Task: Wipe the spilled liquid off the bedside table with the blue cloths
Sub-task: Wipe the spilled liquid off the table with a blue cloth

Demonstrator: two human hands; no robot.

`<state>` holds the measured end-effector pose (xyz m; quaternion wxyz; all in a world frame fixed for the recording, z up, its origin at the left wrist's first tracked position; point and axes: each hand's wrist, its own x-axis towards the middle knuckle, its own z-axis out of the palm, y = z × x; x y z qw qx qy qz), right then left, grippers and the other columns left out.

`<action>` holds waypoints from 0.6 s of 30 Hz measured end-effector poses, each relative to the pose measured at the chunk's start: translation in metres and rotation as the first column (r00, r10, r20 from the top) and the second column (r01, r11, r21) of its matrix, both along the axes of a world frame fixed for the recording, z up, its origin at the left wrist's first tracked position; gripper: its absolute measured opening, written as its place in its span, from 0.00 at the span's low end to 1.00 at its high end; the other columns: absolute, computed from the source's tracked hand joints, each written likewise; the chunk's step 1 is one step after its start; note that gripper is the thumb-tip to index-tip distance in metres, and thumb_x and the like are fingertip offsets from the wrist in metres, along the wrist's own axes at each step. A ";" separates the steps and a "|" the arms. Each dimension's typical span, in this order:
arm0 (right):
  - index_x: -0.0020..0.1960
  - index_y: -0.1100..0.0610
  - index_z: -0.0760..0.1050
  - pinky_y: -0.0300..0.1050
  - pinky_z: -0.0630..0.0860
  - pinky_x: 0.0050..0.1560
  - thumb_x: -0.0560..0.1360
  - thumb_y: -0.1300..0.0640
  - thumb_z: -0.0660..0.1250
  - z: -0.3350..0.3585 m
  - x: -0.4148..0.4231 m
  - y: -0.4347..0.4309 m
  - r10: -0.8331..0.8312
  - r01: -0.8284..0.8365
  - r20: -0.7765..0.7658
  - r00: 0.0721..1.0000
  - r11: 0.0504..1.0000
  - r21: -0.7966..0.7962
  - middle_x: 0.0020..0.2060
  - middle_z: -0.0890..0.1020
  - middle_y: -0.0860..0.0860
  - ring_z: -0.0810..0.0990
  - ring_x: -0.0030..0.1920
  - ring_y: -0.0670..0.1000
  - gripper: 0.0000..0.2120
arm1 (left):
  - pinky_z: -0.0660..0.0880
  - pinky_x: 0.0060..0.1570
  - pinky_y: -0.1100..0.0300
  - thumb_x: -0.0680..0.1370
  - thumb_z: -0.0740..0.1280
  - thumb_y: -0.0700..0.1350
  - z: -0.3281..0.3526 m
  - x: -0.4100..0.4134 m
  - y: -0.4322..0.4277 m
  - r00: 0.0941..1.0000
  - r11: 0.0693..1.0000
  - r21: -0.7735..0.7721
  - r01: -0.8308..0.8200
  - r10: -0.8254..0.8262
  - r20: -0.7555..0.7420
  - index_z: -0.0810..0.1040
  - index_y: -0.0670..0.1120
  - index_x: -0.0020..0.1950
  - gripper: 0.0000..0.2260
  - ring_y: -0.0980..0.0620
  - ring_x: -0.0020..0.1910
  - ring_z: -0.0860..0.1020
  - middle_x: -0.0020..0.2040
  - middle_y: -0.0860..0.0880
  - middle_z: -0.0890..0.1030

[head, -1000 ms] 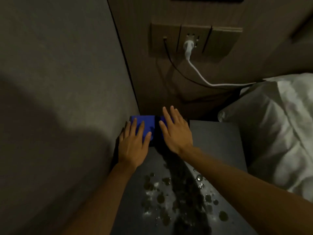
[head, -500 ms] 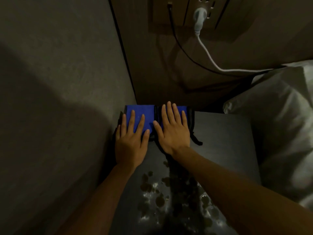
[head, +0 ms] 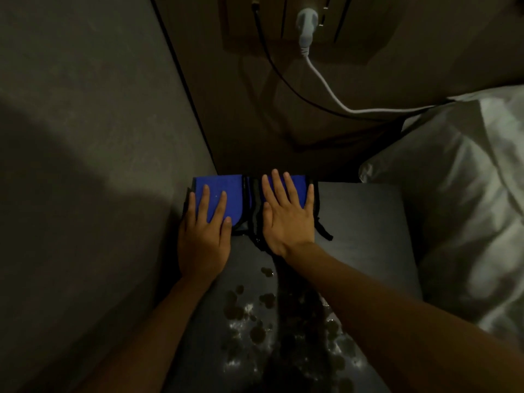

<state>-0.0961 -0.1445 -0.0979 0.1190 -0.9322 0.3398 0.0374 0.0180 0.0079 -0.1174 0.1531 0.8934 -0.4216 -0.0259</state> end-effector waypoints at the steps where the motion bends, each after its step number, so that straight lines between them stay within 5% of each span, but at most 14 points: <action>1: 0.82 0.48 0.38 0.67 0.34 0.77 0.81 0.45 0.35 0.001 -0.003 -0.002 0.010 -0.010 -0.013 1.000 1.000 -0.003 0.82 0.41 0.49 0.35 0.81 0.51 0.30 | 0.68 0.66 0.43 0.83 0.53 0.52 0.001 0.000 0.000 1.000 1.000 0.007 -0.002 0.002 -0.001 0.61 0.50 0.77 0.22 0.41 0.78 0.54 0.79 0.44 0.58; 18: 0.81 0.46 0.35 0.68 0.35 0.77 0.82 0.44 0.40 -0.004 -0.058 -0.046 -0.008 0.005 -0.085 0.996 0.999 -0.045 0.80 0.38 0.49 0.35 0.80 0.52 0.30 | 0.62 0.71 0.41 0.82 0.50 0.55 0.005 0.001 -0.005 0.990 0.986 0.148 -0.080 0.096 -0.107 0.49 0.57 0.79 0.25 0.45 0.79 0.46 0.81 0.50 0.48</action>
